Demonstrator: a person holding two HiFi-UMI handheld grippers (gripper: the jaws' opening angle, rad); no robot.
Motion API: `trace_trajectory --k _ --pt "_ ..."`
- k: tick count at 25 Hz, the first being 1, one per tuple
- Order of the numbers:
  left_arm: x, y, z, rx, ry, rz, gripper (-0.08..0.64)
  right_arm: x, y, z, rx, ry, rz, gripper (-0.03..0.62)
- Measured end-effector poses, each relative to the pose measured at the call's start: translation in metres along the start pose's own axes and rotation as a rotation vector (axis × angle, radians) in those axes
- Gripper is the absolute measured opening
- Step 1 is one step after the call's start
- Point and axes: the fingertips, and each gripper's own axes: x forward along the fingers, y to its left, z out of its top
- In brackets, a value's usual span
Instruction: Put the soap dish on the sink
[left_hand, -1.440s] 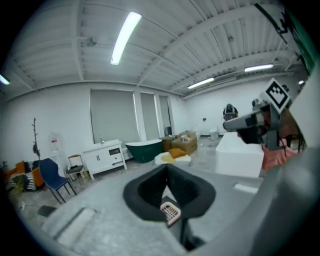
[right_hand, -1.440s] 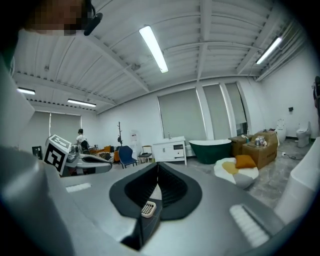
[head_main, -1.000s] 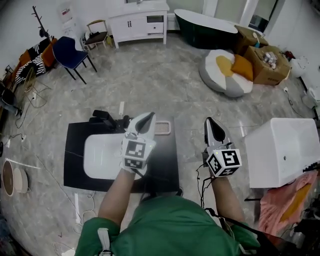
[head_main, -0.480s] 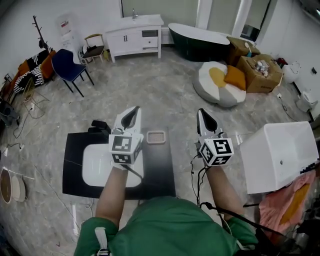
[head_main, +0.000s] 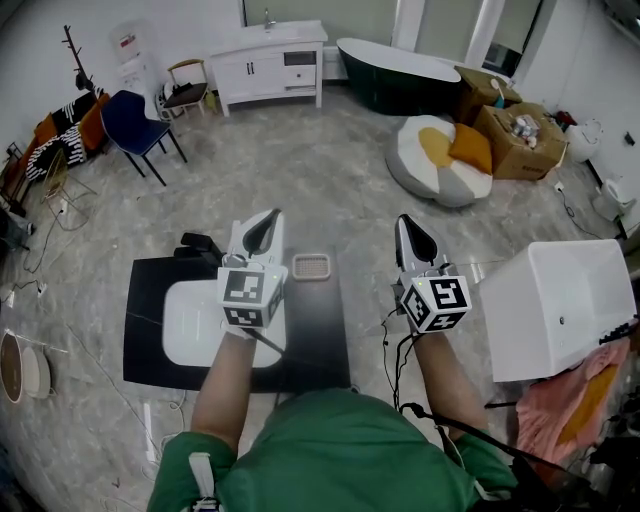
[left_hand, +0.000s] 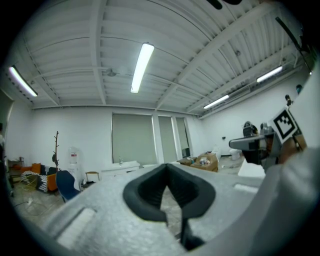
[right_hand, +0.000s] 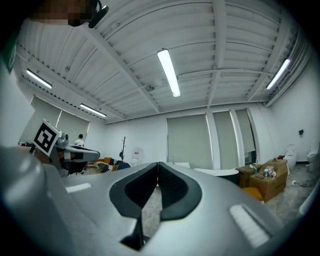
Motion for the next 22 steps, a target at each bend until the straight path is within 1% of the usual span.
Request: trace_trajectory --k 6,22 --pt "-0.0049 0.0001 -0.0070 -0.010 0.011 0.003 -0.002 -0.0046 -0.0006 -0.0034 0.008 -0.002 -0.007 0.003" --pt "-0.0102 -0.0045 -0.0019 -0.002 0.007 -0.003 -0.002 -0.0097 0.0059 -0.0012 0.012 0.006 0.003 0.002"
